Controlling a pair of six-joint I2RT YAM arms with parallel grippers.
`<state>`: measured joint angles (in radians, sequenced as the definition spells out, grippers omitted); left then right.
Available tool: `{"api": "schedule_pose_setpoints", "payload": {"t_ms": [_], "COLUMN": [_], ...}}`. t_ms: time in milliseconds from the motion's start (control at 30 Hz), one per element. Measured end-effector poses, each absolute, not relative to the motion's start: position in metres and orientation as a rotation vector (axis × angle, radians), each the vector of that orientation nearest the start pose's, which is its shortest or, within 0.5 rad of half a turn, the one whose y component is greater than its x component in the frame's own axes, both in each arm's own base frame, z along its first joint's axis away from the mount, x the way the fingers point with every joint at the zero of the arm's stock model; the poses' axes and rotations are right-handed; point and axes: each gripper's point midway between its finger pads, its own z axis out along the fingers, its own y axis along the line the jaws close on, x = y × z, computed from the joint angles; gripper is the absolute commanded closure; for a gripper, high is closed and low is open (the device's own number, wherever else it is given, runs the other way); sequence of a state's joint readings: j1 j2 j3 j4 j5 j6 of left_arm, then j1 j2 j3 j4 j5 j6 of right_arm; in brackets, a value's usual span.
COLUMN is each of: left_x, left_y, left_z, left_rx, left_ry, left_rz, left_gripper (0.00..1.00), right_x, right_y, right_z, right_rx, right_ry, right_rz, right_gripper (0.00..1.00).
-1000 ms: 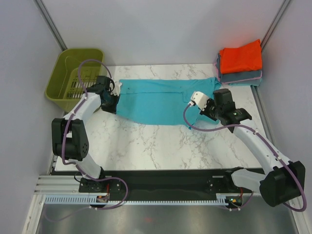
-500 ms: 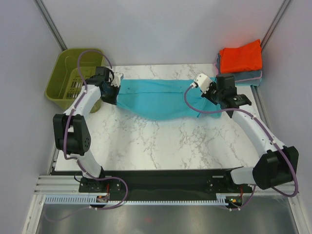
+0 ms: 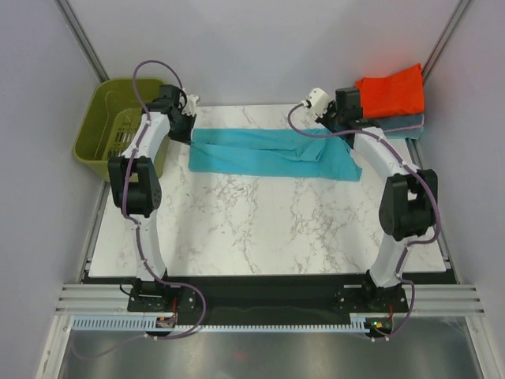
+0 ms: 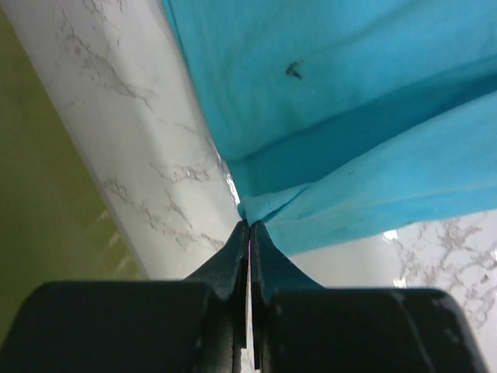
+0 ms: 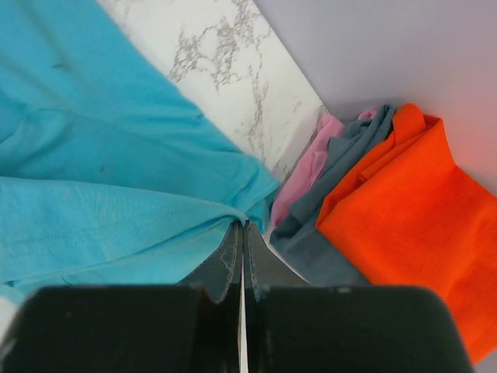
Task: Fold and stack the t-shirts
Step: Fold the tshirt
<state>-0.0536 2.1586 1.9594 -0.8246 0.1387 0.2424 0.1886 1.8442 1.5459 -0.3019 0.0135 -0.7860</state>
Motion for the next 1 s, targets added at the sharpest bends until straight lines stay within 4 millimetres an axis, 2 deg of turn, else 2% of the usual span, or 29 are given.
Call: {"api": "schedule_pose_setpoints", "payload": {"t_ms": [167,200,300,333,400,500,600,667,767,867,933,1000], "left_x": [0.538,0.541,0.543,0.543,0.544,0.546,0.539,0.535,0.529,0.526,0.523,0.521], "left_y": [-0.04,-0.038,-0.032,-0.031,-0.027,-0.022,-0.02,-0.024,-0.035,-0.056,-0.069,-0.081], "left_z": [0.088,0.082,0.07,0.068,0.067,0.075,0.094,0.112,0.139,0.149,0.143,0.132], "left_rx": [0.424,0.421,0.402,0.396,0.384,0.364,0.353,0.353,0.368,0.398,0.424,0.45], "left_ry": [2.555,2.562,2.586,2.59,2.595,2.579,2.554,2.526,2.471,2.442,2.448,2.463], "left_rz": [-0.089,-0.077,-0.035,-0.023,0.003,0.042,0.055,0.033,-0.026,-0.133,-0.204,-0.266], "left_gripper": [0.98,0.93,0.66,0.62,0.53,0.5,0.5,0.51,0.51,0.53,0.53,0.53], "right_x": [0.585,0.594,0.61,0.611,0.611,0.61,0.597,0.586,0.572,0.558,0.555,0.551], "right_y": [0.075,0.076,0.075,0.073,0.067,0.06,0.054,0.051,0.049,0.053,0.056,0.055], "right_z": [0.166,0.161,0.142,0.137,0.133,0.142,0.16,0.181,0.212,0.231,0.23,0.216], "right_rx": [-1.001,-0.996,-0.977,-0.969,-0.954,-0.904,-0.847,-0.797,-0.691,-0.556,-0.482,-0.413], "right_ry": [1.935,1.933,1.949,1.961,1.981,1.976,1.973,1.962,1.94,1.944,1.968,2.023], "right_rz": [-0.371,-0.374,-0.397,-0.41,-0.44,-0.481,-0.5,-0.496,-0.453,-0.322,-0.209,-0.096], "right_gripper": [1.0,0.9,0.53,0.48,0.44,0.43,0.41,0.41,0.36,0.31,0.27,0.22]}}
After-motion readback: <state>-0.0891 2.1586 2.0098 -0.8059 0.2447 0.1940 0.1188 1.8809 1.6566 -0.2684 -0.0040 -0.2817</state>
